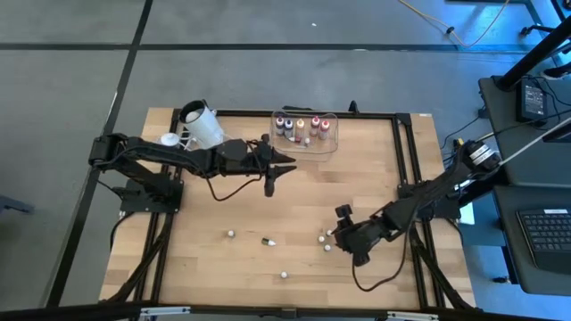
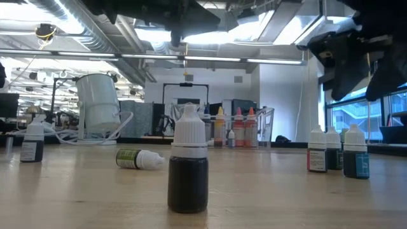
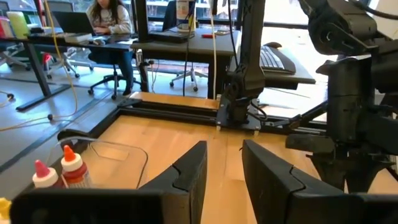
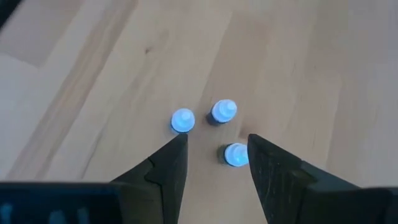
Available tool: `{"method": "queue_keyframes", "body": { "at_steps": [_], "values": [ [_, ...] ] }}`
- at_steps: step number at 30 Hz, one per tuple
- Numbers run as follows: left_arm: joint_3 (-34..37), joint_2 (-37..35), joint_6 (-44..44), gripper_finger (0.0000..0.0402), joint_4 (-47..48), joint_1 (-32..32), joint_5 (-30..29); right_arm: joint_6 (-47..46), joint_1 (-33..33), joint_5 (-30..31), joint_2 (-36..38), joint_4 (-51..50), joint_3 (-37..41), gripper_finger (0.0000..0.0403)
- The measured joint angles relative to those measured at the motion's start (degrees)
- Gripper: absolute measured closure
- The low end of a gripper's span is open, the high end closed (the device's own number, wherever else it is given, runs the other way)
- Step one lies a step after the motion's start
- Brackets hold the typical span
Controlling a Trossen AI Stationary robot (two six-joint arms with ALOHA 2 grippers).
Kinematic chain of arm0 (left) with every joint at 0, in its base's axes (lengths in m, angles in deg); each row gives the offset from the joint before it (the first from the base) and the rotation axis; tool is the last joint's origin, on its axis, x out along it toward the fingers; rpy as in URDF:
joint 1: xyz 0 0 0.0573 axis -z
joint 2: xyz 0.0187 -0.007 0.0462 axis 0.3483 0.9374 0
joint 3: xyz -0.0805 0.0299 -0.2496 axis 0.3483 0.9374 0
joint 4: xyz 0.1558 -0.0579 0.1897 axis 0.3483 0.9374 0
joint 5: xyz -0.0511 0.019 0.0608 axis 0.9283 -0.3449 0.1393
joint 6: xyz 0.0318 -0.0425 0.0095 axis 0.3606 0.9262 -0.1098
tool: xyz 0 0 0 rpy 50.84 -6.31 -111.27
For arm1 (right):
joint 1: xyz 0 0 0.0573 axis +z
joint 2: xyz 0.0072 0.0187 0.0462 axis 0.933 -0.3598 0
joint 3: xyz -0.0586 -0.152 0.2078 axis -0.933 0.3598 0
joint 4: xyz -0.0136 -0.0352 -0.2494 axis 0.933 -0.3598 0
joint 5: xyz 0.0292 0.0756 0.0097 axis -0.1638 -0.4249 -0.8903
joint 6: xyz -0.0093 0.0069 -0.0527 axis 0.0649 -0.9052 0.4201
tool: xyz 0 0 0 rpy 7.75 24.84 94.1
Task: Pick & Place food coloring
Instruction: Put the top small blue food coloring bottle into the transparent container
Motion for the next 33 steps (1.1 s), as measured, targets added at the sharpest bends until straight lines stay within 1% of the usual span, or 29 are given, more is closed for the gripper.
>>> {"method": "queue_keyframes", "body": {
  "at_steps": [3,7,18,24,27,33],
  "values": [
    [-0.02,0.0,1.34,0.0302,0.31,0.0,0.01,0.1,-0.76,-0.61,-0.98,-0.19,0.0,0.0234],
    [-0.02,0.0,1.46,0.0303,1.5,0.0,0.01,1.53,-2.23,-3.46,-1.73,-0.21,0.0,0.0234],
    [-0.02,0.02,1.47,0.0306,2.57,0.0,0.01,5.9,-5.16,-3.59,-1.96,0.2,0.16,0.0234],
    [-0.02,0.02,1.47,0.0304,2.6,0.0,0.01,6.6,-7.25,-7.96,-1.94,8.44,5.05,0.0234],
    [-0.02,0.02,1.47,0.0302,2.61,0.0,0.01,7.55,-7.79,-8.0,-1.94,12.13,7.18,0.0234],
    [-0.02,0.02,1.47,0.0302,2.61,0.0,0.01,8.79,-9.11,-9.53,-1.94,13.98,8.79,0.0234]
  ]
}}
